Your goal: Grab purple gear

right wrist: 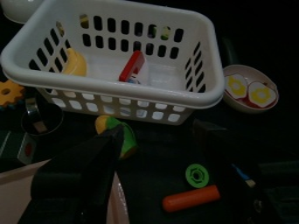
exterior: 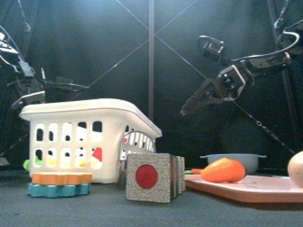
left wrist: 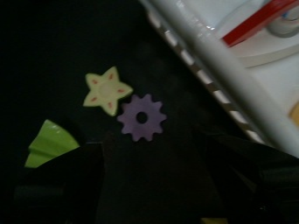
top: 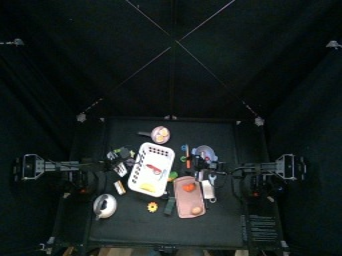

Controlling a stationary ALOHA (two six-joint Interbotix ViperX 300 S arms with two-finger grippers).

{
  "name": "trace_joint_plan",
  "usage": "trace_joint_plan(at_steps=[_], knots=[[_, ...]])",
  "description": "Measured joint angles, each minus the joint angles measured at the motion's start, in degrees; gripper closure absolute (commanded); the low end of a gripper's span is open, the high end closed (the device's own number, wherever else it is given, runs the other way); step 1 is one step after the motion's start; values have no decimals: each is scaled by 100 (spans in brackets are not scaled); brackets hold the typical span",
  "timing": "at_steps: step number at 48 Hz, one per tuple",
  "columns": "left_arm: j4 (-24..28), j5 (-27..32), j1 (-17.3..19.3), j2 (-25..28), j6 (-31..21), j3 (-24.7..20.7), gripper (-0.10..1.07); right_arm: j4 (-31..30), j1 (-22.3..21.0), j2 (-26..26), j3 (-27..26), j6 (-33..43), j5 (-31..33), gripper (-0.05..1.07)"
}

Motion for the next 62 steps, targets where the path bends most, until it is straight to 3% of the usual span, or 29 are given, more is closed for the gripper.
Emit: trace_joint_plan(at_steps=[13, 32, 45, 62], knots=[[-9, -264, 264, 114, 9, 88, -4, 35, -9, -176, 123, -9, -167, 7], [-18, -1538, 861, 624, 53, 211, -5, 290, -9, -141, 123, 26, -272, 7], [-18, -1600, 932, 1134, 62, 44, -5, 659, -53, -325, 79, 44, 290, 7], [35, -1424, 932, 1204, 105, 0, -5, 1099, -62, -352, -105, 35, 431, 7]])
